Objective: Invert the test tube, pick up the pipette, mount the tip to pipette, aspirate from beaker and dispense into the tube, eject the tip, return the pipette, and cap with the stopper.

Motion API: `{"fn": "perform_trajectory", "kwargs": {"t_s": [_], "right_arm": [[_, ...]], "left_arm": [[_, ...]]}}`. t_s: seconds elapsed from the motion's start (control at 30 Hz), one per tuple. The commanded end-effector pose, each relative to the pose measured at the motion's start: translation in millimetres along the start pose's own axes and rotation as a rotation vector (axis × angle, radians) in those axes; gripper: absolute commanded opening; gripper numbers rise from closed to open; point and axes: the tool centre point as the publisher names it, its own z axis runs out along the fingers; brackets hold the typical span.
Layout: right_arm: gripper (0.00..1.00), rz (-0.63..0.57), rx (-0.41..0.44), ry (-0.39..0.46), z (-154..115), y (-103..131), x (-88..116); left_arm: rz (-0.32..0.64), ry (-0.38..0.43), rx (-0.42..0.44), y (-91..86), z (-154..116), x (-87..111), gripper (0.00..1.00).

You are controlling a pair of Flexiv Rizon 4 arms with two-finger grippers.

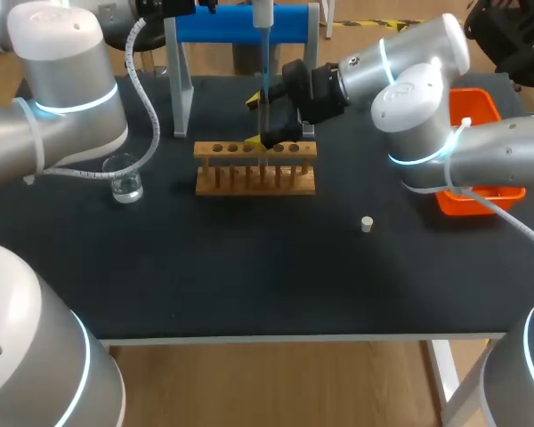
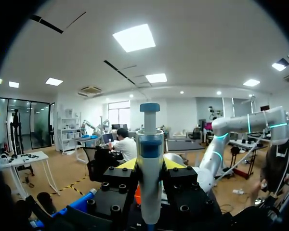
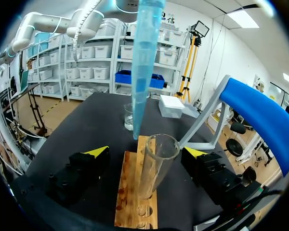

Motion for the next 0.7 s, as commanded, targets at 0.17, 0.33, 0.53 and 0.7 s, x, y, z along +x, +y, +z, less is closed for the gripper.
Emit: {"fn": "perform_trajectory", "kwargs": {"t_s": [0.17, 0.33, 0.53, 0.7], "right_arm": [[1.00, 0.000, 0.001, 0.001, -1, 0, 0], [1.00, 0.000, 0.001, 0.001, -1, 0, 0], [1.00, 0.000, 0.001, 0.001, -1, 0, 0], [1.00, 0.000, 0.001, 0.001, -1, 0, 0]], "left_arm": [[-0.002, 0.005, -0.001, 2.6, 1, -4.9, 0.00], [-0.005, 0.008, -0.004, 4.4, 3, -8.2, 0.00], [-0.010, 0.009, -0.007, 7.6, 3, -11.4, 0.00], [-0.013, 0.006, -0.007, 9.3, 3, -12.4, 0.00]]}}
